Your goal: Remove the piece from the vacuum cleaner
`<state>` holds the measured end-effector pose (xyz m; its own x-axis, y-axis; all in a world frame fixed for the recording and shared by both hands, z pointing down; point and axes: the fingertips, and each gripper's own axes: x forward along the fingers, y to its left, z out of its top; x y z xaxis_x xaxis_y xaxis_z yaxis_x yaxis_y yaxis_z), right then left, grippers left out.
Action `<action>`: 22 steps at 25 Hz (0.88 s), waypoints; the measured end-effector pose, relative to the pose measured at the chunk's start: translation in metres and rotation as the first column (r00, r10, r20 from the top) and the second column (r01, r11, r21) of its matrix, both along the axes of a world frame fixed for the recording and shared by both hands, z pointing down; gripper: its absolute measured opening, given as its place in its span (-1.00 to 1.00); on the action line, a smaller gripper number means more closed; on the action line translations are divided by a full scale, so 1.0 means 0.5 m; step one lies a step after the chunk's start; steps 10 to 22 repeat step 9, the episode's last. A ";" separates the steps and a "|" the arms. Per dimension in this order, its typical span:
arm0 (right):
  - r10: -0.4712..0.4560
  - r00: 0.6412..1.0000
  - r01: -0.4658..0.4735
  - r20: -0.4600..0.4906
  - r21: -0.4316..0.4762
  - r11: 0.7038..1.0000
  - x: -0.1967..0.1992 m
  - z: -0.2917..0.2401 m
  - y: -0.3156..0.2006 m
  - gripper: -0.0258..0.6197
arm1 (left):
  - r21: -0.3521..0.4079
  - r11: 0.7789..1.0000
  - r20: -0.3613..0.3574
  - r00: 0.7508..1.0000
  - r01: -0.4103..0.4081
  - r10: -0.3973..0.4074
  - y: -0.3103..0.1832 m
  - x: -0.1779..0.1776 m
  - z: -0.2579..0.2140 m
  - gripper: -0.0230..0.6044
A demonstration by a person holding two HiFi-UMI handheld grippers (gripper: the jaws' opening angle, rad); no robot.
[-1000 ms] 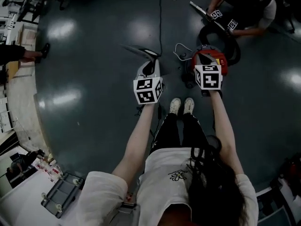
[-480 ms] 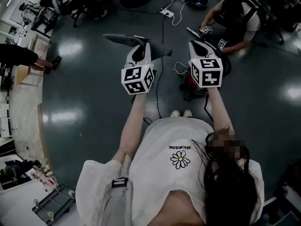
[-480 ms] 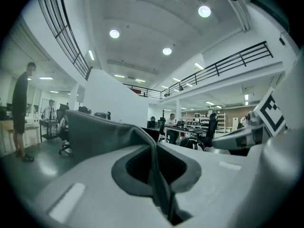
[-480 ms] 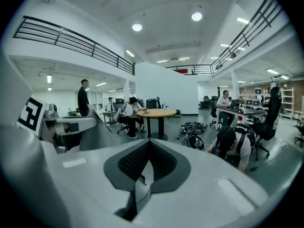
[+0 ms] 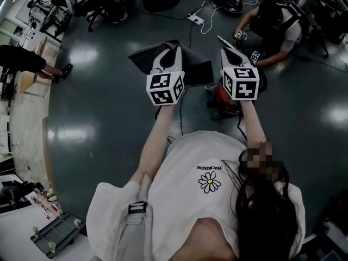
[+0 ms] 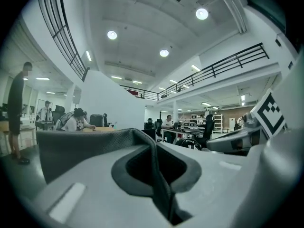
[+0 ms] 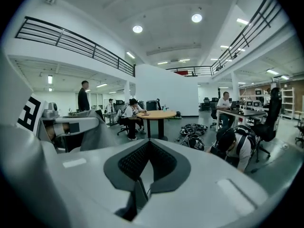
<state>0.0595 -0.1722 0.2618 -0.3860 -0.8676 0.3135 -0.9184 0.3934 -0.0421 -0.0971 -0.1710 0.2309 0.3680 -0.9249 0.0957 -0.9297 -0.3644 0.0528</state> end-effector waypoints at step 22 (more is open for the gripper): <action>-0.006 1.000 0.007 -0.010 0.024 1.000 0.008 -0.018 -0.005 -0.85 | -0.011 0.999 0.018 0.999 -0.031 0.031 0.009 0.029 0.014 -0.85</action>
